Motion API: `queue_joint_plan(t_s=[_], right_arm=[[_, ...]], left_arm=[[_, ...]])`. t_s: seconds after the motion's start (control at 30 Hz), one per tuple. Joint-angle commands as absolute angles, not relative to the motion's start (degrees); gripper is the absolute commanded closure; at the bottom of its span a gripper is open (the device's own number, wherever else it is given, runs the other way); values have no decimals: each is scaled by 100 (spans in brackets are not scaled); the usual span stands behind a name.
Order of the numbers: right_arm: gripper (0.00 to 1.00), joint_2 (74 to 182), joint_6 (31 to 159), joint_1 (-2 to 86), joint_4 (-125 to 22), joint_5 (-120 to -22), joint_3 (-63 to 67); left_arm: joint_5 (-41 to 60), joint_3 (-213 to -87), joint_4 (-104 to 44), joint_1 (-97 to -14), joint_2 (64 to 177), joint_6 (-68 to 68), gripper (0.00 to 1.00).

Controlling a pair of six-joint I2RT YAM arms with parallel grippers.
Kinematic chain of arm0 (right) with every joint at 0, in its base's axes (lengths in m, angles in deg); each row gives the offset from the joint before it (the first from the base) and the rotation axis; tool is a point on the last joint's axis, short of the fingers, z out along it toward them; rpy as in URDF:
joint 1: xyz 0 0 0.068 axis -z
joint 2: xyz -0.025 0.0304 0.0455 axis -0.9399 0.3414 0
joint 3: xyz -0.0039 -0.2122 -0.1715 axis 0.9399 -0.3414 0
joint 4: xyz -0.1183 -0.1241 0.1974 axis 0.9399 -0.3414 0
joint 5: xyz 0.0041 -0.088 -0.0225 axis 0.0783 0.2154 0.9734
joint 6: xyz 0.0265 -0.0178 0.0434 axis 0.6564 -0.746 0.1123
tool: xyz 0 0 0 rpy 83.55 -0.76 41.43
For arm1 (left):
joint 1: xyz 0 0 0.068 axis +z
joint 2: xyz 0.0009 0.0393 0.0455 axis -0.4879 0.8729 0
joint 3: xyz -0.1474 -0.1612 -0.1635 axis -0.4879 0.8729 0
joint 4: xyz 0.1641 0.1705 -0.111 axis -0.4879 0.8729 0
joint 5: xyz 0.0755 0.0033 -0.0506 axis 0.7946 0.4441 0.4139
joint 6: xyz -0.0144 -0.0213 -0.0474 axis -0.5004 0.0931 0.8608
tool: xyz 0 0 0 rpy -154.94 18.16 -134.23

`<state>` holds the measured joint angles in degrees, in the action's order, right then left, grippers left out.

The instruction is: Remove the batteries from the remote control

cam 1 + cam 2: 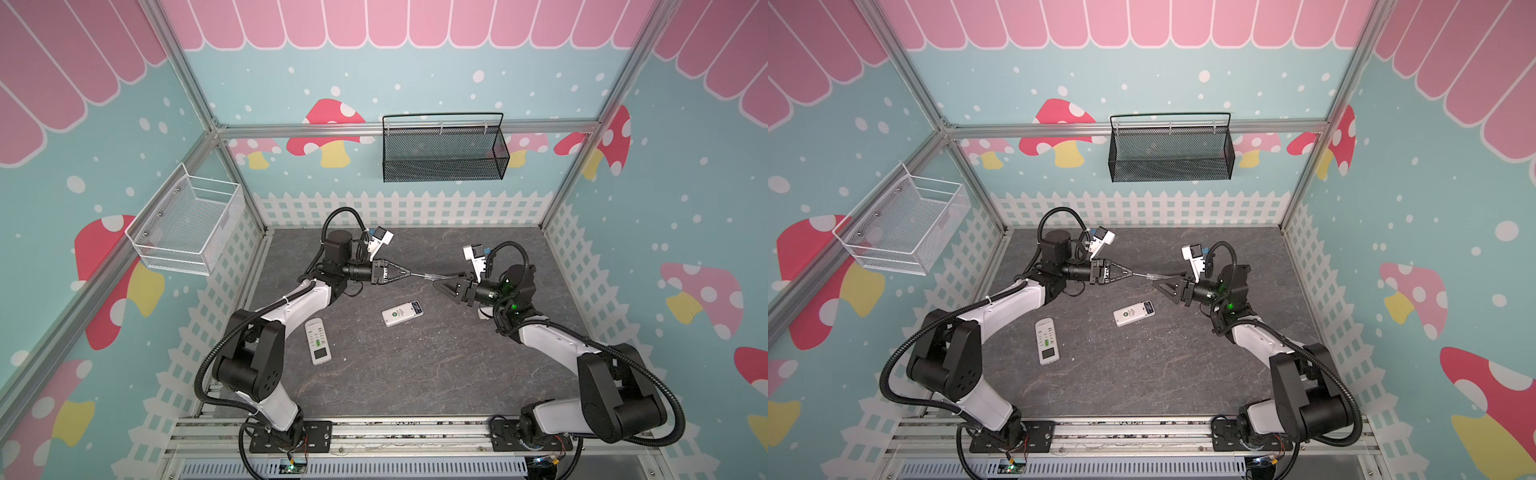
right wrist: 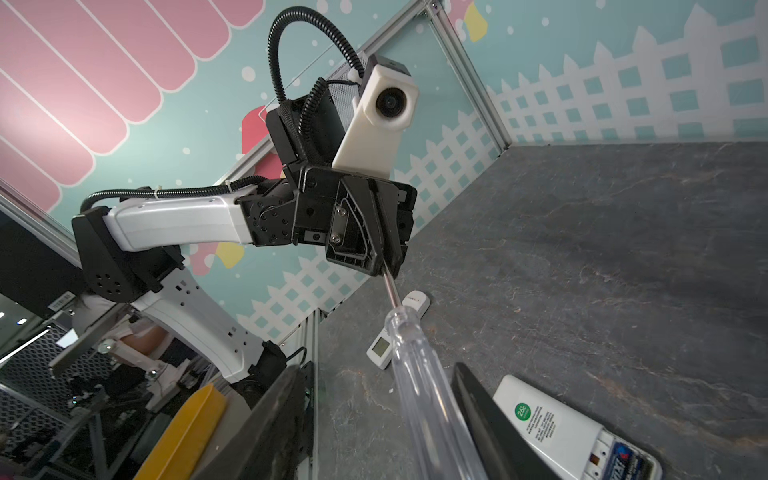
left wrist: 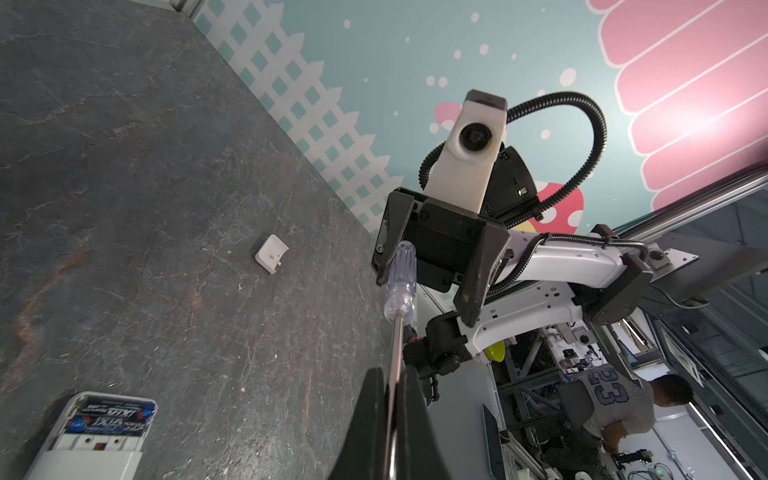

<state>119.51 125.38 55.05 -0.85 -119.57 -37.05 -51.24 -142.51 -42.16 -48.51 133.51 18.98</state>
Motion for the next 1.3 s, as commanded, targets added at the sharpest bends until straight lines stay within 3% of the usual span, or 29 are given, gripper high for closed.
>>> queue_joint_plan(t_s=[0.0, 0.47, 0.63, 1.03, 1.17, 1.27], right_arm=[[42, 11836, 11845, 5517, 426, -12044, -3870], [48, 12140, 11694, 5512, 661, -12568, -3634], [56, 12379, 11984, 5502, 968, -12551, -3547], [62, 12365, 11884, 5503, 1076, -12276, -3582], [70, 12392, 12005, 5502, 1109, -12151, -3561], [84, 12319, 11837, 5510, 1094, -12045, -3635]], left_arm=[[-5170, -14178, -4934, -4825, 13140, 2425, 100], [-5222, -14014, -5348, -4941, 13213, 2646, 100], [-5225, -14058, -5279, -5046, 13209, 2650, 100], [-5129, -13966, -5301, -5117, 13241, 2563, 100], [-5167, -13962, -5270, -5120, 13218, 2608, 100], [-5128, -13959, -5346, -5133, 13283, 2617, 100]])
